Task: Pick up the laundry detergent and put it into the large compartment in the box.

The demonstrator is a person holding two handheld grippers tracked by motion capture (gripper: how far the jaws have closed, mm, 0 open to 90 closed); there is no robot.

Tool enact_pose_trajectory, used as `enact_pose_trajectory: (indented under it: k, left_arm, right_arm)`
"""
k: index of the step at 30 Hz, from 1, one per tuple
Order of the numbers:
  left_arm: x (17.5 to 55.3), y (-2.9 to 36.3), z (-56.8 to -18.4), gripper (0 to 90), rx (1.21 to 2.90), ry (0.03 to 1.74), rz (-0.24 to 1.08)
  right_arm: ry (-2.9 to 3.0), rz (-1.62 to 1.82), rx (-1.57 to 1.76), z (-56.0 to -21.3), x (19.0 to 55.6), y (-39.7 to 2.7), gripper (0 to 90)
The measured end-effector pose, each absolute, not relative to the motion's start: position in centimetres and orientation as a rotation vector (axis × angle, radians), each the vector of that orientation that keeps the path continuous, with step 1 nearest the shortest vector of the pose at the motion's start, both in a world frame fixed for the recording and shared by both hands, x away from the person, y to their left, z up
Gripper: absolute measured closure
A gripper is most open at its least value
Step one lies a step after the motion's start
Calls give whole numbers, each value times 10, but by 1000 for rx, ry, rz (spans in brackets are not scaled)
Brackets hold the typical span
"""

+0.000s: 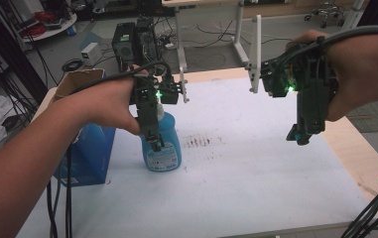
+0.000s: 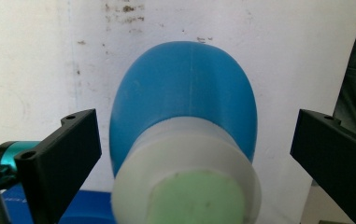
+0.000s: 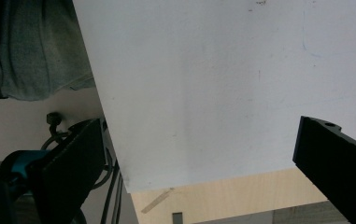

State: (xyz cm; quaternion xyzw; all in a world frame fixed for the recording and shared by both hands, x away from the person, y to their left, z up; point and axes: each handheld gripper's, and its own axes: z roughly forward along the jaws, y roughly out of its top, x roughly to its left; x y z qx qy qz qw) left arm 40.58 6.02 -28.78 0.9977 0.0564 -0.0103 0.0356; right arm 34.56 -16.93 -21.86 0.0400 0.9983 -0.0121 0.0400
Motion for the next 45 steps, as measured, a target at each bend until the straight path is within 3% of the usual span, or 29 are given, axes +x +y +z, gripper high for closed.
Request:
enact_pose_trajectory:
  k: [17,19,27,33,45]
  left_arm:
    - [407,57,-295,48,3103,151,31]
    - [407,58,-295,110,3099,157,14]
    - [406,57,-295,114,3102,159,11]
    - [405,57,-294,192,3101,156,9]
    - [404,58,-295,226,3085,152,23]
  right_arm:
    - [3054,-42,143,-216,343,-170,18]
    - [3055,-40,137,-216,343,-170,18]
    - [3052,-45,135,-217,343,-169,18]
    - [3052,-47,140,-217,343,-168,18]
    - [3051,-48,136,-218,343,-168,18]
